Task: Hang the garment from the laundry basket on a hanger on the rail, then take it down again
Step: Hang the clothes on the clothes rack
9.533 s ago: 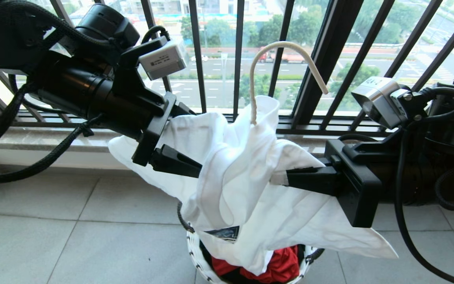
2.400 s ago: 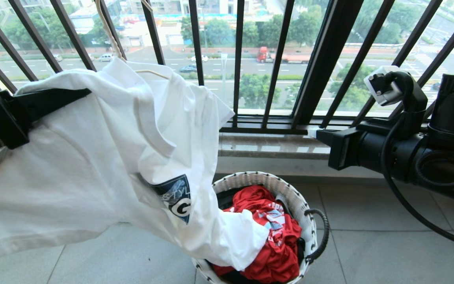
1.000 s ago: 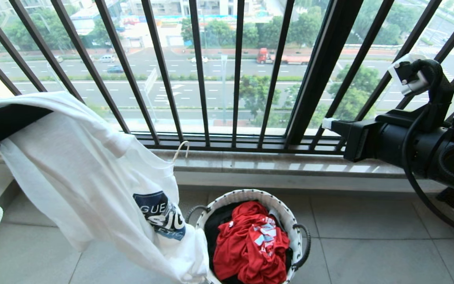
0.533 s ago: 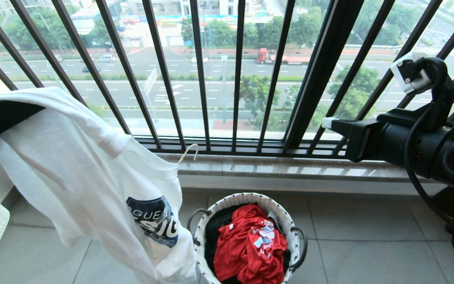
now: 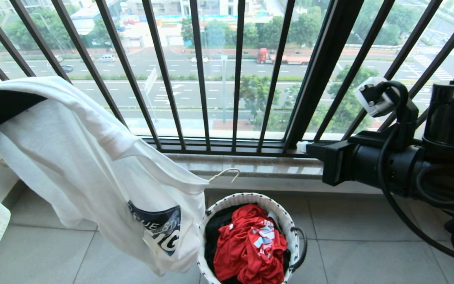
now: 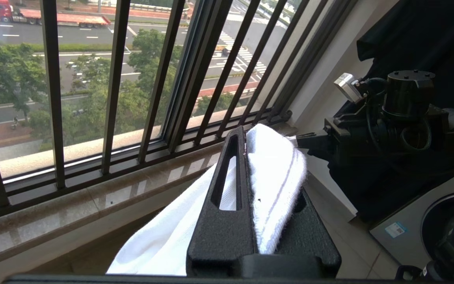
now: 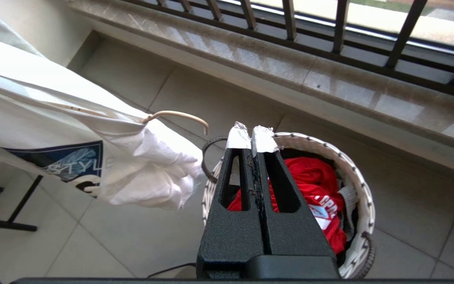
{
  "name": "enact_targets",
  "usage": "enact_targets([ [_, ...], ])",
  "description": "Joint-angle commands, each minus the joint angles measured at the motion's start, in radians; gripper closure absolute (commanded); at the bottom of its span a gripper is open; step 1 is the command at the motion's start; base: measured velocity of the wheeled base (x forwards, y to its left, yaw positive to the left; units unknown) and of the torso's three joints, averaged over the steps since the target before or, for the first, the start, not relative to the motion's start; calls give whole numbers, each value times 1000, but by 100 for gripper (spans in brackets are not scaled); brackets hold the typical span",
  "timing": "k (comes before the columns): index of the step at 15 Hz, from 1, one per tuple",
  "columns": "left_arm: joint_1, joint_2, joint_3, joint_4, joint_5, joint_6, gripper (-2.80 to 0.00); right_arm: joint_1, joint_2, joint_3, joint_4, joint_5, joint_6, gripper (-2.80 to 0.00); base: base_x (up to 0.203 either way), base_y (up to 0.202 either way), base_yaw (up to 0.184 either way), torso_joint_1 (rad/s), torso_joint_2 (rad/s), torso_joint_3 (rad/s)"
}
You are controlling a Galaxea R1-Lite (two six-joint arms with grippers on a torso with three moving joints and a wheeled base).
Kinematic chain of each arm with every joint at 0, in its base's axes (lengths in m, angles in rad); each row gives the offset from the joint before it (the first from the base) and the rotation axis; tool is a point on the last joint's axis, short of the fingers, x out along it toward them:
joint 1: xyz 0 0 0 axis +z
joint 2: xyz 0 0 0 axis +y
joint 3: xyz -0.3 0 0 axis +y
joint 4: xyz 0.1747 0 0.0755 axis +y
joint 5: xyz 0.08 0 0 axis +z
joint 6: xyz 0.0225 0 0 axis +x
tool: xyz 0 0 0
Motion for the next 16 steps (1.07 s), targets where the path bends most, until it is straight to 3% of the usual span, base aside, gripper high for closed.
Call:
enact_targets([
  [1,-5,-6,0,-8,-4,-2,0,89,65,-6,9,7,70,0,0,0,0,0,0,0],
  [5,-15,-4,-1,-8,-4,0,0,165,99,-75,146,10,306,0,0,0,0,0,0,0],
  [6,-15,0,-1,-8,-4,0,0,177,98,-101,191,10,336,-280,0,0,0,0,0,0],
  [9,-16,0,-4,-8,-4,0,0,230,98,-195,286,10,445,-280,0,0,0,0,0,0],
  [14,-17,-3,-4,-8,-4,0,0,244,250,-338,293,7,636,-280,0,0,0,0,0,0],
  [16,-17,-3,-4,-8,-2,0,0,244,301,-372,290,7,674,-280,0,0,0,0,0,0],
])
